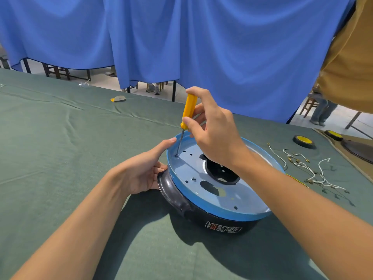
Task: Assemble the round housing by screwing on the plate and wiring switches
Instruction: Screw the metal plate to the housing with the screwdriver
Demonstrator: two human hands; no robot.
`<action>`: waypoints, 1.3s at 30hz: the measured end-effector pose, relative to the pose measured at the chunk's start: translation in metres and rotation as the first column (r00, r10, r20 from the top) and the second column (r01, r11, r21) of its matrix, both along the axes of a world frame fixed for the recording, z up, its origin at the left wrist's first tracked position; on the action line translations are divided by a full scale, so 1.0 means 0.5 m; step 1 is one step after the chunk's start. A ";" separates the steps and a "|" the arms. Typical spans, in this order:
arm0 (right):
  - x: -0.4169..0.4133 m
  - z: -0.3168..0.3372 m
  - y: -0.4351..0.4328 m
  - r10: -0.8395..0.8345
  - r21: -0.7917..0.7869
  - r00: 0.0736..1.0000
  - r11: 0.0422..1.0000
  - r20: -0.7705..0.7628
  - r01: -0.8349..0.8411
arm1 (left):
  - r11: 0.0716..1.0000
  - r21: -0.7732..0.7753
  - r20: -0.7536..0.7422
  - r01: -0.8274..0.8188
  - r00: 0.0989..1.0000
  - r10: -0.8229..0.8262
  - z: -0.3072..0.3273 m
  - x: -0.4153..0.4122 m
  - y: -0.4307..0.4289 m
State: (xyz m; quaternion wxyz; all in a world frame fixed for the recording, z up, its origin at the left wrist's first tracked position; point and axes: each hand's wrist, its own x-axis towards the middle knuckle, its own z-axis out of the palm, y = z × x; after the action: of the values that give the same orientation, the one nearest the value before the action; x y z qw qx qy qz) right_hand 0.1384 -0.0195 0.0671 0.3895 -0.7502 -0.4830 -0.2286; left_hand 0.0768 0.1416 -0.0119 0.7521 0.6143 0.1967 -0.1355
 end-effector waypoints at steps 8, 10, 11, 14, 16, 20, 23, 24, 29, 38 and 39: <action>0.005 0.035 0.015 -0.184 -0.179 0.978 0.970 -0.097 0.164 | 0.999 0.030 -0.003 -0.024 1.000 0.025 0.004 -0.004 -0.006; 0.005 0.048 0.019 -0.251 -0.248 0.963 0.944 -0.103 0.219 | 0.999 0.029 -0.006 -0.039 0.999 0.040 0.005 -0.006 -0.008; 0.004 0.058 0.018 -0.265 -0.277 0.960 0.932 -0.089 0.232 | 0.999 0.026 -0.008 -0.048 0.999 0.048 0.005 -0.006 -0.008; 0.005 0.088 0.015 -0.207 -0.325 0.976 0.929 -0.067 0.175 | 0.998 0.032 -0.012 -0.058 0.998 0.059 0.007 -0.007 -0.010; 0.004 0.096 0.018 -0.181 -0.330 0.983 0.930 -0.034 0.160 | 0.997 0.040 -0.018 -0.068 0.997 0.069 0.006 -0.006 -0.011; 0.005 0.105 0.033 -0.220 -0.369 0.975 0.907 -0.009 0.201 | 0.994 0.052 -0.023 -0.093 0.995 0.094 0.005 -0.005 -0.015; 0.005 0.113 0.039 -0.289 -0.429 0.957 0.860 0.033 0.275 | 0.992 0.050 -0.011 -0.115 0.993 0.116 0.005 -0.007 -0.017; 0.004 0.114 0.039 -0.291 -0.440 0.956 0.853 0.044 0.280 | 0.992 0.047 -0.005 -0.119 0.993 0.119 0.005 -0.007 -0.017; 0.003 0.117 0.031 -0.160 -0.524 0.987 0.838 0.025 0.150 | 0.988 0.056 0.016 -0.141 0.990 0.141 -0.001 -0.004 -0.021; 0.010 0.137 0.006 -0.068 -0.559 0.973 0.826 -0.219 -0.069 | 0.995 -0.010 -0.015 -0.101 0.995 0.101 -0.007 0.001 -0.013; 0.013 0.138 0.005 -0.061 -0.553 0.963 0.828 -0.262 -0.098 | 0.995 -0.008 -0.015 -0.099 0.995 0.099 -0.007 0.000 -0.012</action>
State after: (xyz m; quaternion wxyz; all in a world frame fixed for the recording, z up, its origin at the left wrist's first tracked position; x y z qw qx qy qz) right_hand 0.1447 -0.0167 0.1359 0.2162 -0.8505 -0.4785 0.0308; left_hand 0.0769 0.1355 -0.0153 0.7590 0.5996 0.2318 -0.1032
